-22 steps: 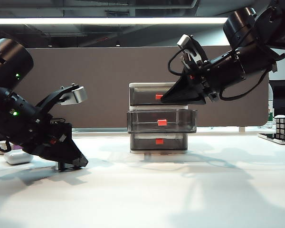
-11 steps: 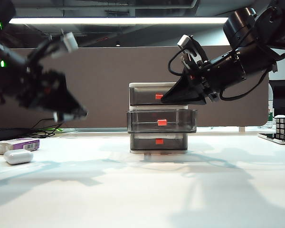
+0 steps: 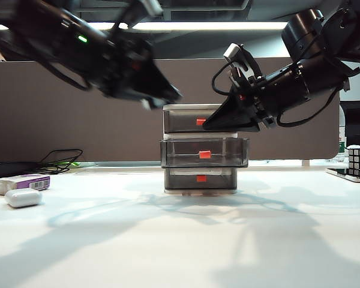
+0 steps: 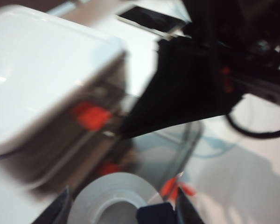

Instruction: Open the second layer of the drawer on the table, pick up the transparent tape on the table and put it in, and finally close the drawer.

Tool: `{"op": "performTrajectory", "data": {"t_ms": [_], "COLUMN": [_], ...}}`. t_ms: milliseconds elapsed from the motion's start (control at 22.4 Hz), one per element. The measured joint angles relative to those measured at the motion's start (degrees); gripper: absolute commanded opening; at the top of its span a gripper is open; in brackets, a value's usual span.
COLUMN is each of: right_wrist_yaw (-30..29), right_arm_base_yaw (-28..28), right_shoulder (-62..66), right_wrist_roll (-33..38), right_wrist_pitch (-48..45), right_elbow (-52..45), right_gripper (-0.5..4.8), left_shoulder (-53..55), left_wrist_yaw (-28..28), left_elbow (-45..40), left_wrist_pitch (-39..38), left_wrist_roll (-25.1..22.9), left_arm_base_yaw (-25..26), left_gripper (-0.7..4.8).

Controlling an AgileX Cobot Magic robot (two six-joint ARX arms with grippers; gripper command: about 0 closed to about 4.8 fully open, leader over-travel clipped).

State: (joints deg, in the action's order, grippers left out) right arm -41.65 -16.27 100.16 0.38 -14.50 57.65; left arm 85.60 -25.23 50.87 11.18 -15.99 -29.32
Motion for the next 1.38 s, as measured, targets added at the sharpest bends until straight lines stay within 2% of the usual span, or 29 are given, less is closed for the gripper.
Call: {"op": "performTrajectory", "data": {"t_ms": [223,445,490,535,624,980,1025,1069,1114,1158,1203,1381], "right_wrist_yaw": [0.0,0.0,0.0,0.0,0.0,0.0,0.0,0.0,0.0,0.0,0.0,-2.0], "right_arm_base_yaw": [0.0,0.0,0.0,0.0,0.0,0.0,0.0,0.0,0.0,0.0,0.0,0.0], "right_shoulder": [0.0,0.0,0.0,0.0,0.0,0.0,0.0,0.0,0.0,0.0,0.0,-0.6], "right_wrist_roll": [0.0,0.0,0.0,0.0,0.0,0.0,0.0,0.0,0.0,0.0,0.0,0.0], "right_wrist_pitch": [0.0,0.5,0.5,0.5,0.5,0.5,0.5,0.5,0.5,0.5,0.5,0.9], "right_elbow": [0.0,0.0,0.0,0.0,0.0,0.0,0.0,0.0,0.0,0.0,0.0,0.0], "right_gripper": [-0.05,-0.05,-0.05,-0.05,-0.05,-0.05,-0.05,-0.05,-0.05,-0.05,-0.05,-0.05], "left_shoulder": [8.2,11.2,11.3,11.4,11.5,11.5,11.5,11.4,11.3,10.9,10.0,1.3], "left_wrist_yaw": [-0.1,4.8,5.0,5.4,6.4,8.5,8.6,8.8,8.8,8.8,8.9,8.9], "left_elbow": [4.7,7.0,7.1,7.1,7.1,7.4,7.4,7.4,7.4,7.4,7.3,7.4], "left_wrist_pitch": [1.2,1.5,1.7,1.7,1.6,1.6,1.6,1.6,1.4,0.9,-0.5,-12.3], "left_wrist_roll": [0.0,0.0,0.0,-0.1,-2.0,-2.4,-2.3,-2.3,-2.1,-1.7,-0.8,1.2], "left_arm_base_yaw": [-4.5,-4.9,-4.9,-4.8,-4.9,-4.9,-4.9,-4.9,-4.9,-4.9,-4.9,-4.9], "left_gripper": [1.16,1.23,1.41,2.47,3.6,3.72,3.57,2.94,1.61,0.53,-0.1,-0.05]}}
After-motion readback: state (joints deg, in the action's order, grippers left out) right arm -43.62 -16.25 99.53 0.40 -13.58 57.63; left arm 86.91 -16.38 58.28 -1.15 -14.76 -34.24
